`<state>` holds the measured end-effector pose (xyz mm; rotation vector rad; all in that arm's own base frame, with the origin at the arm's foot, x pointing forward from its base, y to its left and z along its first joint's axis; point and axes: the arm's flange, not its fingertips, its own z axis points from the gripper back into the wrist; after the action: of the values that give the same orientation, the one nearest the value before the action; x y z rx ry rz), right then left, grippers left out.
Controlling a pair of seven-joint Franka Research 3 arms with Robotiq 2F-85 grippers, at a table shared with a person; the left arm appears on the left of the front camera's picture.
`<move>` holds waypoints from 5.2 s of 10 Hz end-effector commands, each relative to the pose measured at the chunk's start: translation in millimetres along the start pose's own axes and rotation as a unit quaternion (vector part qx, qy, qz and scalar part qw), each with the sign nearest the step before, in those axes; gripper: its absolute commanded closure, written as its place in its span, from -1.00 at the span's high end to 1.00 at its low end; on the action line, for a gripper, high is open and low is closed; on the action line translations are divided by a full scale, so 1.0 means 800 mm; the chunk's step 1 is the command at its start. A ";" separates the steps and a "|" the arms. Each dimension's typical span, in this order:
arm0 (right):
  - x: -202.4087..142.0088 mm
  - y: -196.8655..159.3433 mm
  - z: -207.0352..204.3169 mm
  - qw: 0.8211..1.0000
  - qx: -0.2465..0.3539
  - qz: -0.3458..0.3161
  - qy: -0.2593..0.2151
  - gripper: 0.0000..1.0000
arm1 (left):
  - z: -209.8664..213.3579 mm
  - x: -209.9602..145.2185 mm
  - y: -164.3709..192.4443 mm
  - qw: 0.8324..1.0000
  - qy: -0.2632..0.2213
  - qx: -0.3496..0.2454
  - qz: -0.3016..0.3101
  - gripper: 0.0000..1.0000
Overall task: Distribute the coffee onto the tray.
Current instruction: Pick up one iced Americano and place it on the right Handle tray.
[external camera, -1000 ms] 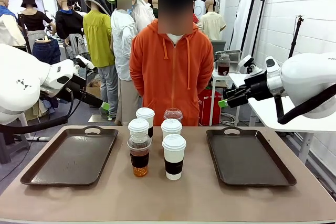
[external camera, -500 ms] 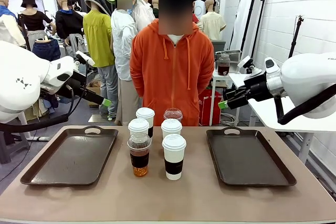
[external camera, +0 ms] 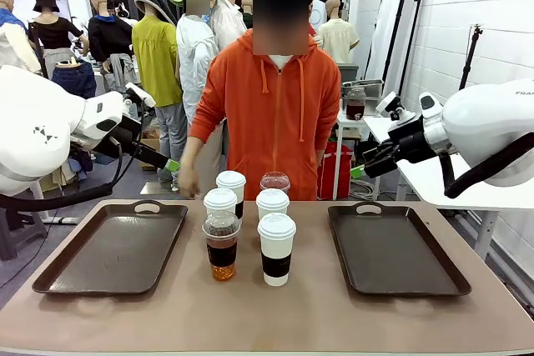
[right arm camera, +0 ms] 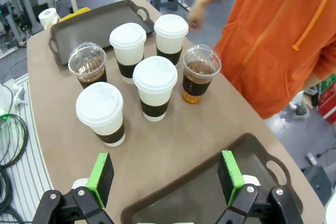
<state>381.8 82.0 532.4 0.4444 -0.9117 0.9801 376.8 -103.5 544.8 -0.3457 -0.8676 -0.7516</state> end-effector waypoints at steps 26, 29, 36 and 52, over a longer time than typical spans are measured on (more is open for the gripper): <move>0.035 -0.185 -0.145 0.938 -0.045 -0.157 0.305 1.00 | 0.001 -0.001 0.001 1.000 -0.002 -0.003 0.002 1.00; 0.015 -0.187 -0.168 0.932 -0.039 -0.166 0.319 1.00 | 0.001 -0.001 0.001 1.000 -0.002 -0.003 0.002 1.00; 0.004 -0.182 -0.169 0.936 -0.036 -0.156 0.314 1.00 | 0.001 -0.001 0.001 1.000 -0.002 -0.003 0.002 1.00; -0.116 -0.288 -0.276 0.984 0.168 0.010 0.057 1.00 | 0.001 -0.001 0.001 1.000 -0.002 -0.003 0.002 1.00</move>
<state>650.7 74.3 352.6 0.5778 -0.6222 1.1349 376.5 -103.0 546.1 -0.3472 -0.8704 -0.7507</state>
